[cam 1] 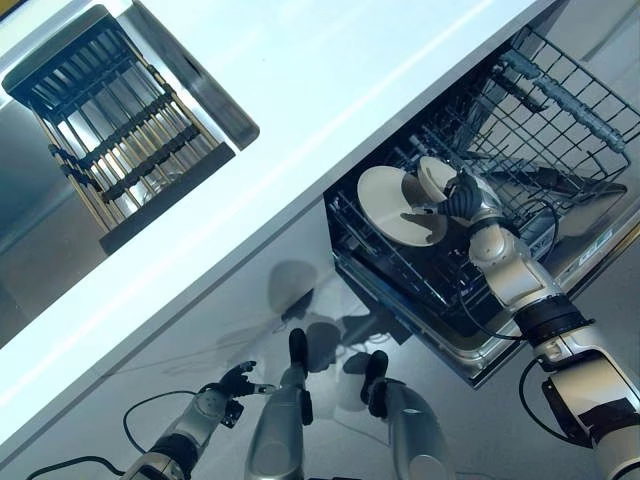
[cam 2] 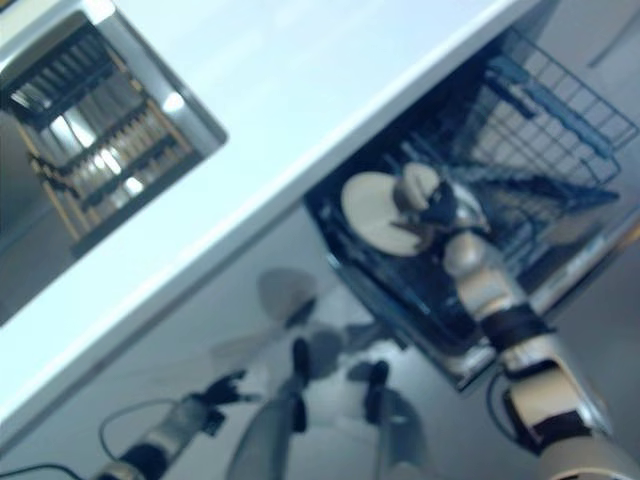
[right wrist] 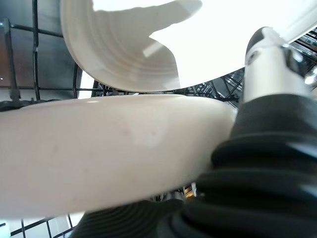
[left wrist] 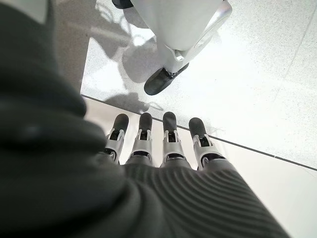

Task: Take plates into dishwasher

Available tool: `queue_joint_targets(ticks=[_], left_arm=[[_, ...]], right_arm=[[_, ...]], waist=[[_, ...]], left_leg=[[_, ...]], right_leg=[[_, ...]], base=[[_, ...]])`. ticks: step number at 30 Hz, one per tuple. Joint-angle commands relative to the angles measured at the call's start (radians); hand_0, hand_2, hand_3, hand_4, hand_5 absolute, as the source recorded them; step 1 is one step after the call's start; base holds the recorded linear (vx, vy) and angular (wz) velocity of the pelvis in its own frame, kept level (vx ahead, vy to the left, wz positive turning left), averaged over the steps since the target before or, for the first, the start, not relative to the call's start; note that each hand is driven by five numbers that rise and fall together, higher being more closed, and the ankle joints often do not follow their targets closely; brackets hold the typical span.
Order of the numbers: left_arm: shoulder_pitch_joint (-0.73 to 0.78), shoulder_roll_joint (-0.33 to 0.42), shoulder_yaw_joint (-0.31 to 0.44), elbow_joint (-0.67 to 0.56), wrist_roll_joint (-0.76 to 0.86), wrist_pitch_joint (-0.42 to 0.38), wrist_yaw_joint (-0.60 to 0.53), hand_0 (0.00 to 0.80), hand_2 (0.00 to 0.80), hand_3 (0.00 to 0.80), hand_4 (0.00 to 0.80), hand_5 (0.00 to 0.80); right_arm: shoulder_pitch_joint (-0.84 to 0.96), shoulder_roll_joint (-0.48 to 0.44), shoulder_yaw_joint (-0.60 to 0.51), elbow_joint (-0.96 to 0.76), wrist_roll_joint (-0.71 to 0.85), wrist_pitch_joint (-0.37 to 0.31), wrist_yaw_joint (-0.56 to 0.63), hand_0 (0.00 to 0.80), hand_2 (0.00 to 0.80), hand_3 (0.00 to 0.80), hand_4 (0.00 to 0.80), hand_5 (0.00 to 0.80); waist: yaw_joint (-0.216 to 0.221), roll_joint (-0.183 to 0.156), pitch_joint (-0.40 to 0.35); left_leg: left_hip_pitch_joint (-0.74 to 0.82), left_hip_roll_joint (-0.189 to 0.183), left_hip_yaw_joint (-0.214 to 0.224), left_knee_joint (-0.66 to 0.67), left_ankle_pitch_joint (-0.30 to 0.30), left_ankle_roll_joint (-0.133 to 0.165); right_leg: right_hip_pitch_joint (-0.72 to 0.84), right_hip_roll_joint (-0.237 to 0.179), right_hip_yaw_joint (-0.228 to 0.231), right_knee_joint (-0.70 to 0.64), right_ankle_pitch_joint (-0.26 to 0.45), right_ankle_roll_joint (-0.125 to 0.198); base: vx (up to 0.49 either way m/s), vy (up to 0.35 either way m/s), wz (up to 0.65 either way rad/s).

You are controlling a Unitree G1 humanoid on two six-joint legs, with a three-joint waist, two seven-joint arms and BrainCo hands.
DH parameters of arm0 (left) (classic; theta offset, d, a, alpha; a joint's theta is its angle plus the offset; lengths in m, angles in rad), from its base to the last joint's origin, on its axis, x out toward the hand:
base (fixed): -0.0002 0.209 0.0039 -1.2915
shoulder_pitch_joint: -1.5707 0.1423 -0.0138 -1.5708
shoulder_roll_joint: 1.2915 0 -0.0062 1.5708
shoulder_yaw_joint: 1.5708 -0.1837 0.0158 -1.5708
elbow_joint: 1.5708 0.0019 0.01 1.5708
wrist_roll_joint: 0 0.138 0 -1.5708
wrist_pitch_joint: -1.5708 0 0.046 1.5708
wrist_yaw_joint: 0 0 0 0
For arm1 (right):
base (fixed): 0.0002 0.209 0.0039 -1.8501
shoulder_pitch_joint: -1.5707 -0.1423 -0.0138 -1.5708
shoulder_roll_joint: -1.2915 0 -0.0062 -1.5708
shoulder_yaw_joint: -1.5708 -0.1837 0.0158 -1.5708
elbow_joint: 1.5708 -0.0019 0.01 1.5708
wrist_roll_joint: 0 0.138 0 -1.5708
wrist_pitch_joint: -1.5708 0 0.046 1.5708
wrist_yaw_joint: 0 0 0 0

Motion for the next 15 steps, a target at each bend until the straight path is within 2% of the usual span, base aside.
queue_joint_targets(ticks=[1, 10, 15], left_arm=[[-0.005, -0.018, 0.011, 0.008, -0.012, 0.001, 0.011, 0.0, 0.0, 0.0, 0.0, 0.0], [0.034, -0.008, 0.045, 0.011, 0.007, -0.014, 0.014, 0.0, 0.0, 0.0, 0.0, 0.0], [0.053, -0.006, 0.064, 0.021, 0.016, -0.017, 0.022, 0.0, 0.0, 0.0, 0.0, 0.0]], right_arm=[[0.005, -0.028, -0.044, -0.09, -0.047, -0.022, -0.048, 0.0, 0.0, 0.0, 0.0, 0.0], [0.061, -0.106, -0.104, -0.253, -0.2, 0.005, -0.103, 0.0, 0.0, 0.0, 0.0, 0.0], [0.113, -0.158, -0.159, -0.339, -0.225, -0.013, -0.149, 0.0, 0.0, 0.0, 0.0, 0.0]], waist=[[-0.014, -0.058, 0.021], [-0.025, -0.078, 0.005], [-0.037, -0.093, -0.007]], left_leg=[[0.097, -0.095, 0.067, -0.029, -0.18, 0.067], [0.12, -0.092, 0.07, -0.034, -0.188, 0.071], [0.135, -0.091, 0.073, -0.031, -0.198, 0.076]], right_leg=[[0.16, 0.089, -0.025, -0.324, 0.074, 0.019], [0.185, 0.097, -0.015, -0.332, 0.073, 0.023], [0.201, 0.104, -0.002, -0.339, 0.074, 0.025]], base=[[0.0, 0.0, 0.0], [0.0, 0.0, 0.0], [0.0, 0.0, 0.0]])
